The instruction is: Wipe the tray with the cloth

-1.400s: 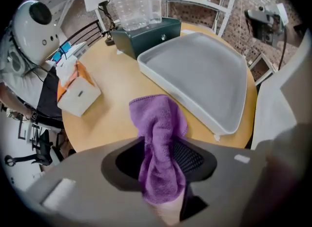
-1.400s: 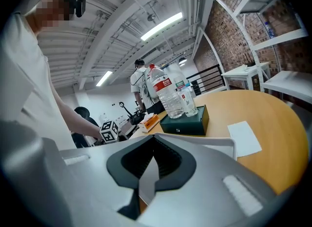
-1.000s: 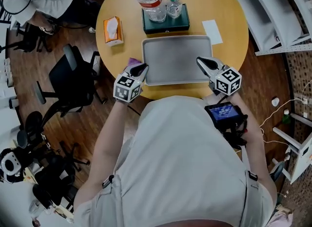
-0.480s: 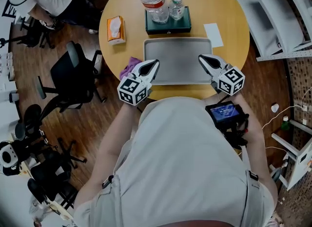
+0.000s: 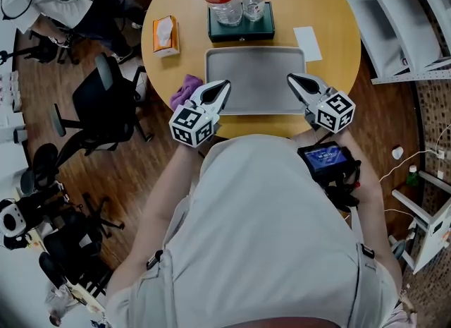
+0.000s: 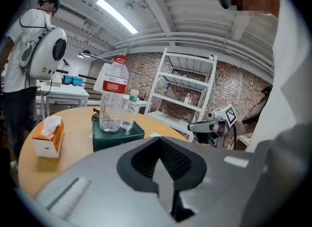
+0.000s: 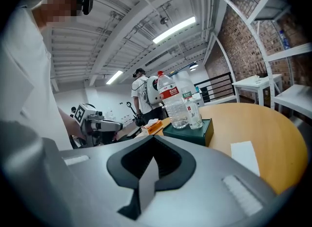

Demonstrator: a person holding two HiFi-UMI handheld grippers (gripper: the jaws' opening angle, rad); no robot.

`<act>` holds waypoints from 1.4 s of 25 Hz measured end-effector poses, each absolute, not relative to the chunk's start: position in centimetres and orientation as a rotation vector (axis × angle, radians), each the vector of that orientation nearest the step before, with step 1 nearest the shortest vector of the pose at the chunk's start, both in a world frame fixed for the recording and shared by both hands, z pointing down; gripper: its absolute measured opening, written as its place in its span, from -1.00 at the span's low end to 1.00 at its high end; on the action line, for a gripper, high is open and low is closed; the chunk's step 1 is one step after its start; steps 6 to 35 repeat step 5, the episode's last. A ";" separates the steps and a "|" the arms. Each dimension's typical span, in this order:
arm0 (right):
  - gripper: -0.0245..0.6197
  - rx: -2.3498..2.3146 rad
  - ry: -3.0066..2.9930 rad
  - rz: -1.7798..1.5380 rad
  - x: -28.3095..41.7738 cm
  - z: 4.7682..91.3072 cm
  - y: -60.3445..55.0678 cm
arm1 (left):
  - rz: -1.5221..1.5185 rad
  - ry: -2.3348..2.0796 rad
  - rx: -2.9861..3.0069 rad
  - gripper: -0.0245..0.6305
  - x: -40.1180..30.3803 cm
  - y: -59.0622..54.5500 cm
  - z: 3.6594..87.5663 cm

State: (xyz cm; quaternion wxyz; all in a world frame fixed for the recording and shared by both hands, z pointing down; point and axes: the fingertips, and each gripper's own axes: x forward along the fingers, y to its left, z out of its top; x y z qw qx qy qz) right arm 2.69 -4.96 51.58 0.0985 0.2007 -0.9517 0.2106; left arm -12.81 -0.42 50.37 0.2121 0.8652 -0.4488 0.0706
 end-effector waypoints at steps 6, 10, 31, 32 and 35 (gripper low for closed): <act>-0.92 0.581 -2.818 0.612 2.1 52.1 -5.0 | 0.207 -1.256 2.390 -0.93 -13.3 -0.7 50.9; -0.92 0.581 -2.818 0.612 2.1 52.1 -5.0 | 0.207 -1.256 2.390 -0.93 -13.3 -0.7 50.9; -0.92 0.581 -2.818 0.612 2.1 52.1 -5.0 | 0.207 -1.256 2.390 -0.93 -13.3 -0.7 50.9; -0.92 0.581 -2.818 0.612 2.1 52.1 -5.0 | 0.207 -1.256 2.390 -0.93 -13.3 -0.7 50.9; -0.92 0.581 -2.818 0.612 2.1 52.1 -5.0 | 0.207 -1.256 2.390 -0.93 -13.3 -0.7 50.9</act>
